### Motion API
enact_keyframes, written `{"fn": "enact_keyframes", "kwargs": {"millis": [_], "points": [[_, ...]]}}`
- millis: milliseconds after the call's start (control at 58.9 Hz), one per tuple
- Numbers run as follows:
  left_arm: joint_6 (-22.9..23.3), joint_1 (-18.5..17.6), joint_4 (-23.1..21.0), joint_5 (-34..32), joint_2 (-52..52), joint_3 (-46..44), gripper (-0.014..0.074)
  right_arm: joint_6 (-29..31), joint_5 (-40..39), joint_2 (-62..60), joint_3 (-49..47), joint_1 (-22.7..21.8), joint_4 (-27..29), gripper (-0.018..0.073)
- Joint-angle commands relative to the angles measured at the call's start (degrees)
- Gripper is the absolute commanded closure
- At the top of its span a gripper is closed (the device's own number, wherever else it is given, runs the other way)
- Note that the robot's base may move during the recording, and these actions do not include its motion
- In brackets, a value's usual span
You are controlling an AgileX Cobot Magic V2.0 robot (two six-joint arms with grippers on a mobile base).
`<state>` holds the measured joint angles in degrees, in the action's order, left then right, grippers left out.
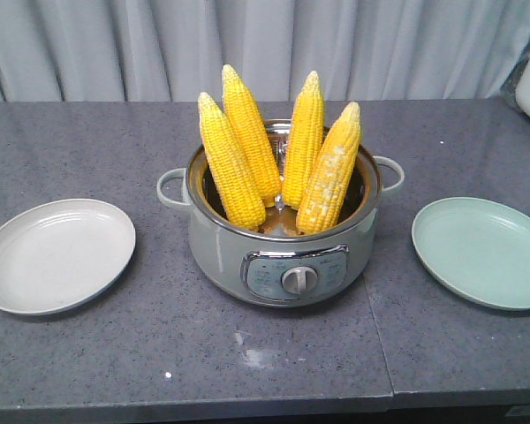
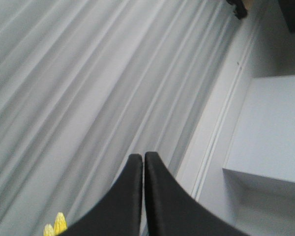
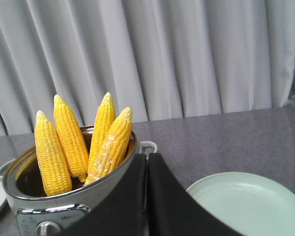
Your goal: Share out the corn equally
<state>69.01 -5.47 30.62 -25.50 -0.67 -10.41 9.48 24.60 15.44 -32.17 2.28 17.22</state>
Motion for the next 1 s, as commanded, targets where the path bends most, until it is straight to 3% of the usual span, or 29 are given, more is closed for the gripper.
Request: {"fn": "enact_keyframes", "kwargs": {"millis": [0,170,289,458,628,781,985], "points": [[1.52,-0.46,8.67,2.39,-0.14,-7.12,0.0602,9.2,-3.23,5.67,-5.51,-0.35,4.62,0.0548],[1.52,-0.46,14.92,6.1,6.97,-14.88,0.0602,22.31,-3.23,14.69,-10.22,-0.35,13.98,0.051],[1.59,-0.46,15.48,4.82,14.25,-18.07,0.0602,29.65,-3.14,19.85,-11.95,-0.35,22.01,0.0426],[3.58,-0.46,19.5,2.56,25.78,-23.22,0.0599,38.23,-3.32,25.68,-12.73,-0.35,31.87,0.0179],[11.08,-0.46,31.91,-3.17,35.02,-29.01,0.0591,39.56,-4.03,28.06,-12.73,-0.35,34.69,-0.0042],[16.38,-0.46,39.33,-9.11,40.92,-32.89,0.058,40.15,-6.16,28.06,-12.73,-0.35,34.51,-0.0062],[16.39,-0.46,38.77,-15.14,42.58,-33.37,0.0575,41.45,-6.64,28.06,-12.73,-0.35,34.56,-0.0023]]}}
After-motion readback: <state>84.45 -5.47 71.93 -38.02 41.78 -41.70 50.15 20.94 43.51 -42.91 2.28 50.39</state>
